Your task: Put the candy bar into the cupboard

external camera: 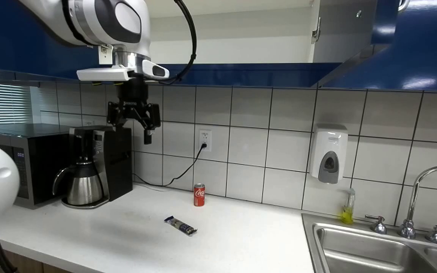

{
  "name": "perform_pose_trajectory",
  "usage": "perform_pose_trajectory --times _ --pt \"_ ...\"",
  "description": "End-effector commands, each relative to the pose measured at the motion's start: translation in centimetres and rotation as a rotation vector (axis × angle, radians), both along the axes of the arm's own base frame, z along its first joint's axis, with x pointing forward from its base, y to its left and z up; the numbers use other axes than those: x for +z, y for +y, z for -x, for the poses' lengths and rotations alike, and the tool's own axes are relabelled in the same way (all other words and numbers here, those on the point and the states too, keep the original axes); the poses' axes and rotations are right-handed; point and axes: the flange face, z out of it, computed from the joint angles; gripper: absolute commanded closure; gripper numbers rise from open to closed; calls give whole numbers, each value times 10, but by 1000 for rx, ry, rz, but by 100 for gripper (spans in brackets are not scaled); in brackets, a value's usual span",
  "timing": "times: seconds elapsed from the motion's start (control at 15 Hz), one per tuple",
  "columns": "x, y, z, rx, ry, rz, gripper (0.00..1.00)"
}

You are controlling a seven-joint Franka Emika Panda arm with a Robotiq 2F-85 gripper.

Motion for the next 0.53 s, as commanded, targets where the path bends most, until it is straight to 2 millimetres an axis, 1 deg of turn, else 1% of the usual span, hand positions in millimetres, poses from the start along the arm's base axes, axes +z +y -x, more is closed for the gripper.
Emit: perform_pose_trajectory --times 0.0,0.2,0.47 --pt "-22 -5 -12 -19 23 4 0" --pt "-48 -9 -21 -32 52 3 0" --pt "-89 -15 -33 -48 82 3 0"
